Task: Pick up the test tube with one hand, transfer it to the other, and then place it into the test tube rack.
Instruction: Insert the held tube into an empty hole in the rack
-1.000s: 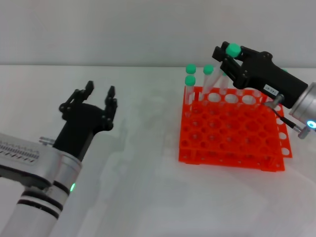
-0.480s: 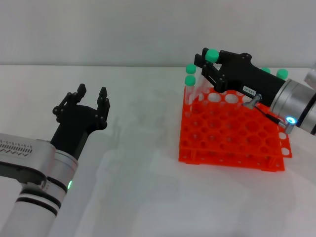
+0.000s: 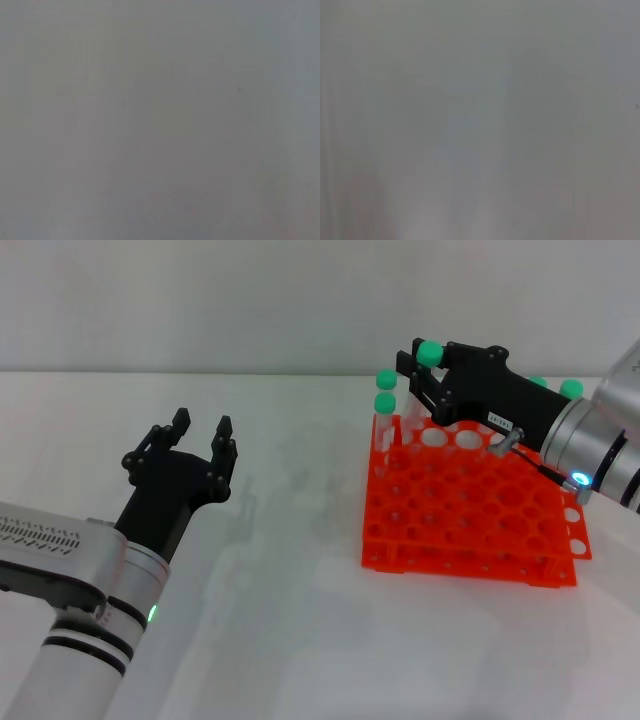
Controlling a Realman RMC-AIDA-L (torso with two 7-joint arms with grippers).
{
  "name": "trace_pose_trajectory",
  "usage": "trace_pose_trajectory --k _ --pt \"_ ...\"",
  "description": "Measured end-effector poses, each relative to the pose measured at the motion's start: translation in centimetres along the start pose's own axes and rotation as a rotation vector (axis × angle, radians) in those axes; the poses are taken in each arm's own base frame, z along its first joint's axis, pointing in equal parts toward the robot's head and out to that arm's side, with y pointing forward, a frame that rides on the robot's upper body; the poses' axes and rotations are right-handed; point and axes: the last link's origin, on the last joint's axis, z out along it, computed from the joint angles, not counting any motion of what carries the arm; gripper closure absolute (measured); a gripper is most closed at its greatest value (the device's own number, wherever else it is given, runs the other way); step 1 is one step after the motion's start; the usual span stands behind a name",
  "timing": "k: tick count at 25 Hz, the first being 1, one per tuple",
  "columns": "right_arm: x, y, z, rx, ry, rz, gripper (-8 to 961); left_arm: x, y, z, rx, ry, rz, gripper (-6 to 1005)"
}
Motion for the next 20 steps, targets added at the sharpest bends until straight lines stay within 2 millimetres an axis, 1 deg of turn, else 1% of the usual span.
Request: trace_pose_trajectory --k 5,13,20 --pt "0.2 -0.5 -0.1 0.026 0.017 -0.017 749 0.0 0.2 0.0 -0.008 0.0 0.003 528" --pt "0.7 -1.1 -0.7 0.062 0.033 -0.024 749 0.0 0.2 0.1 -0.01 0.0 0.006 528" --pt "1.3 -0.5 -0.7 0.041 0.058 -0.029 749 0.0 0.2 0.0 -0.009 -0.002 0.006 528"
